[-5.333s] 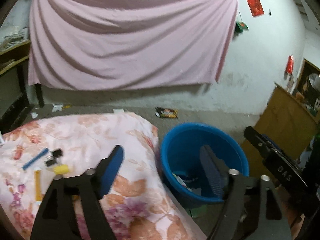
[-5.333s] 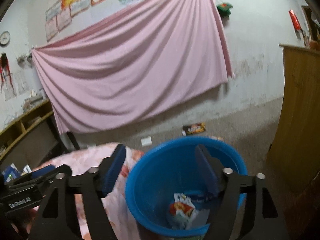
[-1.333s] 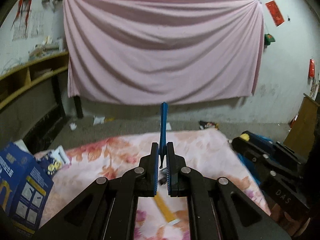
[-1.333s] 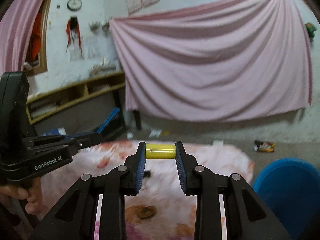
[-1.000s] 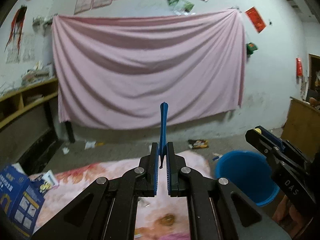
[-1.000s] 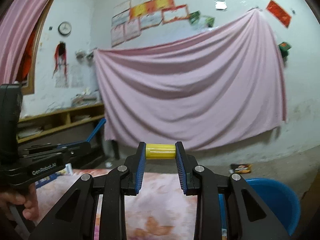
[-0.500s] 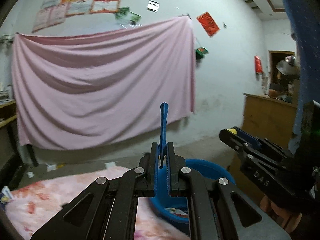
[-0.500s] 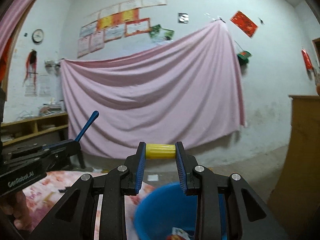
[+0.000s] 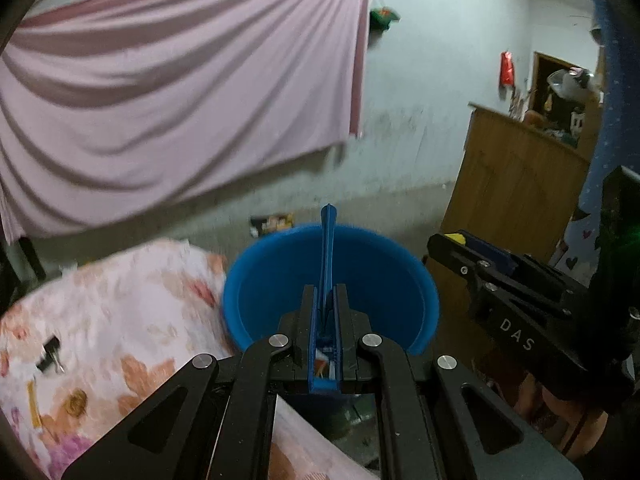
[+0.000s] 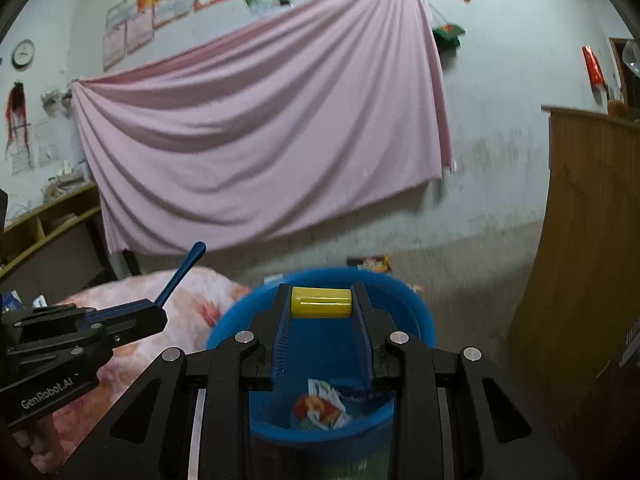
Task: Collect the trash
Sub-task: 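Carry the blue stick and yellow cylinder over the blue basin, then open both tools to drop the items and move back over the bed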
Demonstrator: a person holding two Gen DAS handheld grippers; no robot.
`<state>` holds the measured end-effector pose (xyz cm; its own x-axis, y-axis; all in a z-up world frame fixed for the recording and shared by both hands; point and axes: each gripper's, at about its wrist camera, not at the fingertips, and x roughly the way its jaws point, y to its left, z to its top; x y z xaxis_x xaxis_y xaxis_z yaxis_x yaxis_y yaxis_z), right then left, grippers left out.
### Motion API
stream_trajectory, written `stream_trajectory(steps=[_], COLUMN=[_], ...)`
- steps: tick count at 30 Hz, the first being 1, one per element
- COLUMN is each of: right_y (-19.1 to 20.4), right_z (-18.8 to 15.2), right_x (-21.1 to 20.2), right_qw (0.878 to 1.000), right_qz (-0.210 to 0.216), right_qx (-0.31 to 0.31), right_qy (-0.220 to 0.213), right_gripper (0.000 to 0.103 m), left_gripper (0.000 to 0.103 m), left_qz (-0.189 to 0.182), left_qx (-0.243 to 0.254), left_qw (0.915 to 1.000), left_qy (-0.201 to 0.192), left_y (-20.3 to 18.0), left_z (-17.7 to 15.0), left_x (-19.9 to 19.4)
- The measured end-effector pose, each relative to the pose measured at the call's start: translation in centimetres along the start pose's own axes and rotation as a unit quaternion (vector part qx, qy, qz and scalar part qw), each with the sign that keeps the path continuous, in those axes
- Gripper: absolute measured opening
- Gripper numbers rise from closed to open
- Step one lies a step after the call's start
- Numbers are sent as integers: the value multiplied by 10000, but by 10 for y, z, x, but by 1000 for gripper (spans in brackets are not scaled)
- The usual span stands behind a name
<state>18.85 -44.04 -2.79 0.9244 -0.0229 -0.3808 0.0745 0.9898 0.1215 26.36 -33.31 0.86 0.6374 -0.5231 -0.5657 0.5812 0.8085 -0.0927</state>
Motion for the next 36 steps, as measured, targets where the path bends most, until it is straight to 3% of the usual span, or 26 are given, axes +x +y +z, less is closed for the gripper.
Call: stream_trajectory(steps=[11,30,32,36], right_y=[2,1,2,2], right_z=[-9,-8,-8,-7], right_x=[17,26,26,26], right_qw=[9986,9969,9968,9969], right_qz=[99,168,176,184], right_qx=[-8,10,14,19], right_qy=[518,764,774,763], right_gripper=[27,30,34,36], left_gripper=[5,6,7,19], left_qz=[43,99,123,170], left_qx=[-259,-519,-549,-664], left_qw=[9977,9951,9950,9948], left_qy=[628,831,830,753], left_y=[7,26,28,34], left_z=[-3,-11,-11,-10], left_x=[19,23,22,17])
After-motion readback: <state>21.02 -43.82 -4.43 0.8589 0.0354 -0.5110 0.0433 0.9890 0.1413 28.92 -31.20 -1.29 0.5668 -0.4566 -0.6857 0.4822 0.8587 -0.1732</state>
